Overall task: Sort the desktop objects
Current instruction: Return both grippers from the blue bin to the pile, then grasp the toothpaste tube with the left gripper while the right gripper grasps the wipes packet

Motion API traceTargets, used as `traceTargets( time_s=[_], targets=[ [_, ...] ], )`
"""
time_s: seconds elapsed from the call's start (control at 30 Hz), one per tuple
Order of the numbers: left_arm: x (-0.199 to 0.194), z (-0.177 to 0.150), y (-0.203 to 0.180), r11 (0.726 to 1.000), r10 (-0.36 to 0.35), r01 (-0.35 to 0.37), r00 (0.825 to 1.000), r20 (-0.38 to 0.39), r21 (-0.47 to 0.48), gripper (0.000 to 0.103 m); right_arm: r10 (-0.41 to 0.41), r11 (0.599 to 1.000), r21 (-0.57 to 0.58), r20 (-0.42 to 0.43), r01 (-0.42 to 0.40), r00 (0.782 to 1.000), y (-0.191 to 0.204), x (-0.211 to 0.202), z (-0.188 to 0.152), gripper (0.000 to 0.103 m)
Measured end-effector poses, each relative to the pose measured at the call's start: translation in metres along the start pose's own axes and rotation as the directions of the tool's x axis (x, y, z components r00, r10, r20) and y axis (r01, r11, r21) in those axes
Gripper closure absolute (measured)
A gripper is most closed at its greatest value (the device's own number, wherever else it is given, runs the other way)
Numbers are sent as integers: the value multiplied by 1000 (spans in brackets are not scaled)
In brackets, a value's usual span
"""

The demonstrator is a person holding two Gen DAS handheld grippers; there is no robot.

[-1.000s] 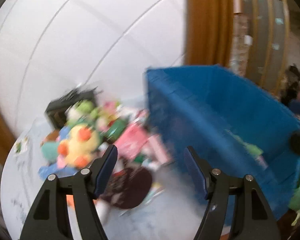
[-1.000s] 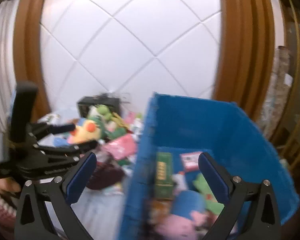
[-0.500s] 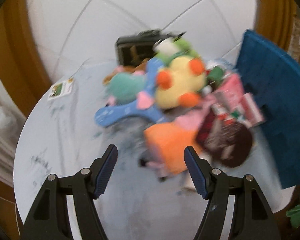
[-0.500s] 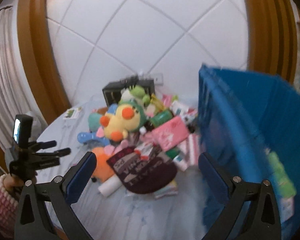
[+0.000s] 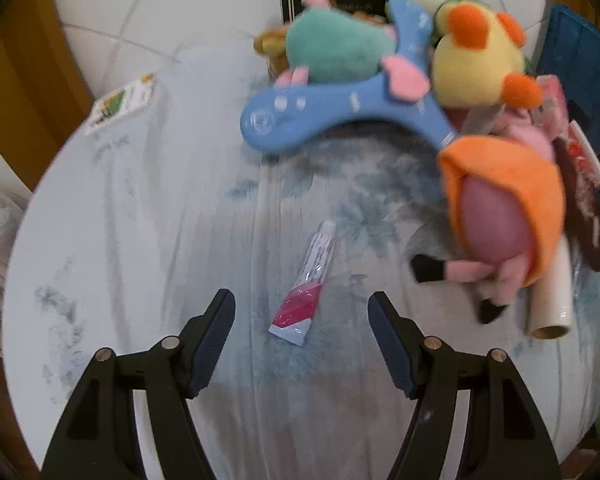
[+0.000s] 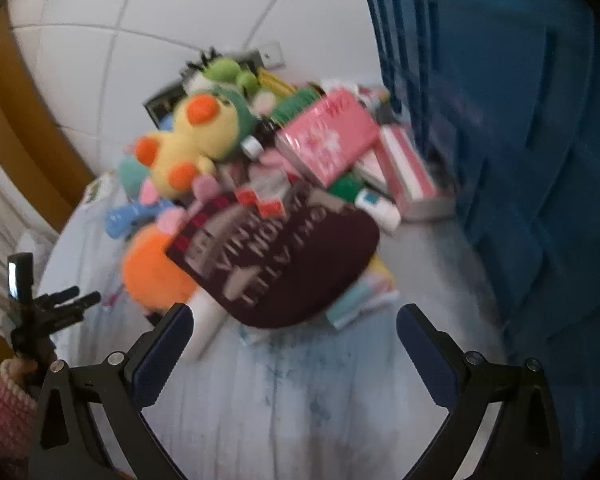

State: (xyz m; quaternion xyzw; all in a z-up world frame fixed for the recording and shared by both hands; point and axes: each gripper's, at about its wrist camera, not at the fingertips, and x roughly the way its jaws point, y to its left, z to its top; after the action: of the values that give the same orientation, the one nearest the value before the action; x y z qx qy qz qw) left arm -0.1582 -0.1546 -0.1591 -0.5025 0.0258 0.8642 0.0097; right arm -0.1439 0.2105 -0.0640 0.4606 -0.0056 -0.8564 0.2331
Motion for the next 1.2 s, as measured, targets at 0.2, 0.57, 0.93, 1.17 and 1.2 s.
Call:
traceTargets(
  time_s=[0.2, 0.57, 0.93, 1.17, 1.2],
  targets=[
    [25, -4, 2, 999, -36, 37, 999, -14, 26, 48, -13, 999, 49, -90, 18, 996, -2, 46, -20, 0],
    [35, 4, -3, 995, -99, 99, 994, -35, 7, 77, -45, 999, -28, -179, 40, 983, 30, 109, -23, 8],
    [11, -8, -16, 990, -137, 136, 990, -34, -23, 85, -50, 996, -77, -227, 33, 973, 42, 127, -15, 50],
    [-39, -25, -40, 987, -162, 162, 986, 28, -8, 85, 36, 998, -41, -261, -48, 965, 39, 86, -38, 52],
    [-47, -27, -45, 986, -165, 165, 986, 40, 2, 85, 41, 997, -47, -255, -54, 966, 40, 79, -39, 52]
  ],
)
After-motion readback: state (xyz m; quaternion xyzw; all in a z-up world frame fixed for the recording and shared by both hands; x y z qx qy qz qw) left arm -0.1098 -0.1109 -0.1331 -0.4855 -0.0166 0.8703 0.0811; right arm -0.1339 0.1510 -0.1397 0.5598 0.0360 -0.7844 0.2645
